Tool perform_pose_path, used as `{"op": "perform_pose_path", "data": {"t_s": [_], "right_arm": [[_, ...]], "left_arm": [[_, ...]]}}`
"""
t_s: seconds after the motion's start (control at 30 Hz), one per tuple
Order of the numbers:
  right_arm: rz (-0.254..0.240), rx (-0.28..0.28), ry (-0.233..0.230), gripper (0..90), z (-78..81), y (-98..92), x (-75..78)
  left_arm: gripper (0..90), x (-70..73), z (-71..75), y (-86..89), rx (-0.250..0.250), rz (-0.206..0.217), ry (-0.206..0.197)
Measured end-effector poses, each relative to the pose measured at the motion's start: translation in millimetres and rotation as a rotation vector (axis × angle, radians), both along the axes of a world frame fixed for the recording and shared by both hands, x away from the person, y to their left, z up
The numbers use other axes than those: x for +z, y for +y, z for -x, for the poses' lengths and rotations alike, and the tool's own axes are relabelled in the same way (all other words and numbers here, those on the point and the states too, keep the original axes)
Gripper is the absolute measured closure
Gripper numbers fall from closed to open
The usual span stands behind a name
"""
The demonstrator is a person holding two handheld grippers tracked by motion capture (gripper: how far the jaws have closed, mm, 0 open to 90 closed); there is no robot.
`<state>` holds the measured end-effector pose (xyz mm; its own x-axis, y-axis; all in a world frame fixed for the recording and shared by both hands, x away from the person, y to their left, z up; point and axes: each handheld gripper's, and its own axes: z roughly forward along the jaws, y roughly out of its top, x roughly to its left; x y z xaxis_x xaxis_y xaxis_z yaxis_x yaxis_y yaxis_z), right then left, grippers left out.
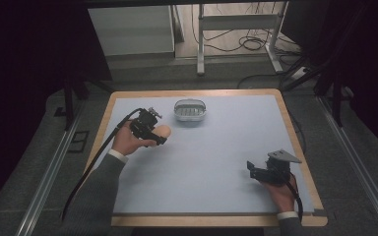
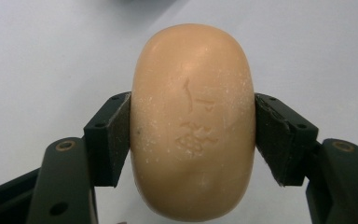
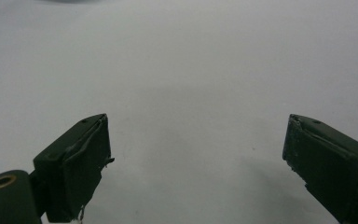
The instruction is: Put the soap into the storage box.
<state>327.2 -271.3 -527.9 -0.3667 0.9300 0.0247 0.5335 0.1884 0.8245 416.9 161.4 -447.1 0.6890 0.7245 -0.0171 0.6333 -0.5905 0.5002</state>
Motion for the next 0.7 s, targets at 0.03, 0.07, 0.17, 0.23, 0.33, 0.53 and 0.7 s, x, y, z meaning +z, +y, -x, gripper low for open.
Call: {"op": "perform_pose_path", "data": {"t_s": [0.03,0.07,0.17,0.23,0.33,0.53,0.7], "right_arm": [[0.000,0.000,0.000,7.6,0.0,0.0,0.0],[0.000,0.000,0.000,7.6,0.0,0.0,0.0],[0.000,0.000,0.001,7.6,0.0,0.0,0.0],[0.001,0.000,0.001,7.6,0.0,0.1,0.0],[0.003,0.000,0.000,7.6,0.0,0.2,0.0],[0.002,0.001,0.001,7.6,-0.1,0.1,-0.1],[0.001,0.001,0.001,7.6,0.0,0.2,0.0]], "left_arm": [[33.0,0.0,0.0,0.0,0.000,0.000,0.000],[32.9,0.2,-1.9,-0.8,0.003,0.003,0.000],[32.9,0.1,-5.4,-1.2,0.001,-0.001,0.001],[33.0,-0.4,-7.7,-1.8,0.003,0.001,0.003],[32.9,-0.5,-11.6,-2.6,0.002,0.003,0.003],[32.9,-0.3,-18.3,-7.2,-0.001,0.009,0.001],[32.9,-2.4,-23.3,-11.1,-0.011,0.021,0.008]]}}
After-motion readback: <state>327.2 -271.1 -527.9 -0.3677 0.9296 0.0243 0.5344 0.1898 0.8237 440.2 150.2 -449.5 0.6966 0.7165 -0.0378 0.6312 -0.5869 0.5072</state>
